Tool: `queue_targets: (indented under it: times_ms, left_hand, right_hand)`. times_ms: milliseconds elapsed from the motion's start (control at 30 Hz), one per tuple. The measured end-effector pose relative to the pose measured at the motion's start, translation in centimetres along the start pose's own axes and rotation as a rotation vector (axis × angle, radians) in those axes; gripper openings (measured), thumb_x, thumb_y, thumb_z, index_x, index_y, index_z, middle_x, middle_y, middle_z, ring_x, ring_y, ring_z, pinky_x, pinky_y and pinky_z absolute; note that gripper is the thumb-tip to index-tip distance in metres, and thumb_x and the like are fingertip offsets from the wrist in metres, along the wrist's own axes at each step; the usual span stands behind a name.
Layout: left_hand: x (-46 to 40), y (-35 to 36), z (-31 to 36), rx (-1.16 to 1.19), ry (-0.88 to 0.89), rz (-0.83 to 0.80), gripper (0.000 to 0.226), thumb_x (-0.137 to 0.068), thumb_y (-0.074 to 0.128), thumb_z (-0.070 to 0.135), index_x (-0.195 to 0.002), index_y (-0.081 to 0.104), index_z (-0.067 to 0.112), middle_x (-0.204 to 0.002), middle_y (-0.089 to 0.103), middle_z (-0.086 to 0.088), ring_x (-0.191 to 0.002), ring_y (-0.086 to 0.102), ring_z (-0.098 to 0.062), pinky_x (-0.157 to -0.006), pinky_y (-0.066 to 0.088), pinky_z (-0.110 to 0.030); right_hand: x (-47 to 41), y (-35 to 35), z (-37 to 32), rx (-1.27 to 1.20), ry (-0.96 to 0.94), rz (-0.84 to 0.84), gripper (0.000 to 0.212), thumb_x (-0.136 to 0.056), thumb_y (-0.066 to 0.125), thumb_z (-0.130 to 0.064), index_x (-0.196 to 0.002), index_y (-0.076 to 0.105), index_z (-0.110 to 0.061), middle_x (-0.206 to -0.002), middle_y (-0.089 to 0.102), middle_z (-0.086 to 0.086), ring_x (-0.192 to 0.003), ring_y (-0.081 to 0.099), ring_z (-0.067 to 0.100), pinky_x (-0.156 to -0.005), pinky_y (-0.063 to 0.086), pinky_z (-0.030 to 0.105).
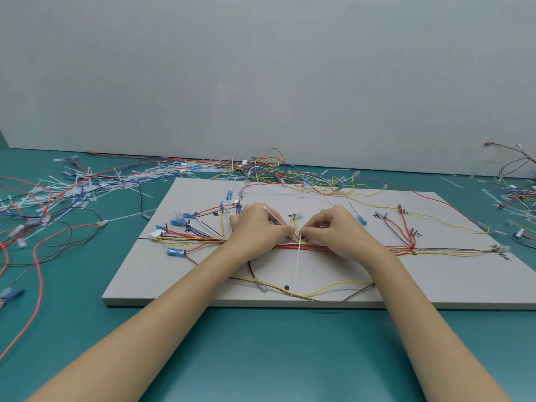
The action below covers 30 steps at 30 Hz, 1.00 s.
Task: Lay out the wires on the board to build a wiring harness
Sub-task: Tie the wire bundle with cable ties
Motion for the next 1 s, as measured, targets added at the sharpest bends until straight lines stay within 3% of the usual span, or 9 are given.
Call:
queue_targets:
  times_ms: [67,167,333,467,667,833,1000]
  left_hand:
    - [-0.1,0.1,-0.1,0.031,-0.017,-0.030,0.022,-0.080,0.070,0.039,-0.066,0.076,0.024,-0.071,0.066,0.015,-0.089,0.055,-0.014,-0.085,0.030,-0.038]
    - [-0.2,0.1,-0.2,0.027,-0.023,-0.047,0.021,-0.083,0.068,0.040,-0.075,0.079,0.024,-0.049,0.056,0.021,-0.079,0.051,-0.015,-0.097,0.033,-0.042]
    - [-0.3,0.2,-0.2,-0.021,-0.008,-0.033,0.021,-0.082,0.069,0.042,-0.074,0.079,0.025,-0.059,0.057,0.016,-0.094,0.049,-0.015,-0.083,0.026,-0.036]
    - [-0.5,0.5,-0.4,-0.021,-0.010,-0.042,0.023,-0.078,0.071,0.041,-0.059,0.071,0.030,-0.075,0.067,0.017,-0.105,0.049,-0.015,-0.079,0.021,-0.036]
    - [-0.4,0.6,-0.5,-0.036,-0.022,-0.010,0.028,-0.073,0.074,0.038,-0.048,0.065,0.032,-0.068,0.065,0.023,-0.105,0.052,-0.016,-0.078,0.022,-0.036]
    - [-0.2,0.5,-0.4,-0.029,-0.026,-0.001,0.028,-0.070,0.077,0.040,-0.047,0.064,0.031,-0.078,0.070,0.017,-0.107,0.052,-0.016,-0.079,0.022,-0.035]
    - [-0.2,0.5,-0.3,-0.066,-0.020,-0.009,0.020,-0.068,0.079,0.046,-0.058,0.069,0.031,-0.079,0.071,0.015,-0.108,0.052,-0.016,-0.080,0.024,-0.036]
  right_hand:
    - [0.0,0.1,0.1,-0.018,0.041,0.011,0.018,-0.084,0.067,-0.012,-0.069,0.076,-0.011,-0.058,0.067,-0.002,-0.045,0.047,-0.003,-0.045,0.034,0.010]
    - [-0.1,0.3,0.1,-0.022,0.066,0.015,0.018,-0.085,0.065,-0.012,-0.071,0.076,-0.008,-0.067,0.071,0.009,-0.044,0.046,-0.003,-0.044,0.033,0.010]
    - [-0.1,0.3,0.3,-0.032,0.077,0.041,0.021,-0.083,0.066,-0.021,-0.067,0.076,-0.012,-0.056,0.060,0.008,-0.046,0.037,0.006,-0.045,0.030,0.019]
    - [-0.3,0.7,0.5,0.019,0.069,0.059,0.018,-0.083,0.067,-0.019,-0.068,0.072,-0.010,-0.060,0.062,0.000,-0.052,0.044,0.005,-0.053,0.036,0.024]
    - [-0.2,0.9,-0.1,0.023,-0.018,0.013,0.008,-0.082,0.071,-0.017,-0.073,0.071,-0.018,-0.060,0.057,-0.009,-0.048,0.044,-0.002,-0.054,0.037,0.020]
    - [0.0,0.9,-0.3,0.000,-0.012,-0.076,0.012,-0.084,0.068,-0.013,-0.078,0.076,-0.020,-0.071,0.068,0.008,-0.049,0.043,-0.002,-0.055,0.037,0.020]
    - [-0.1,0.9,-0.5,0.078,-0.048,-0.060,0.009,-0.085,0.072,-0.020,-0.076,0.075,-0.020,-0.070,0.063,0.009,-0.060,0.046,0.009,-0.061,0.038,0.029]
Point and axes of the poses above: each hand's wrist, its own x-axis away from the middle knuckle, its own y-axis out of the palm, z = x × y, the point moved 6 cm from there along -x, towards the middle knuckle
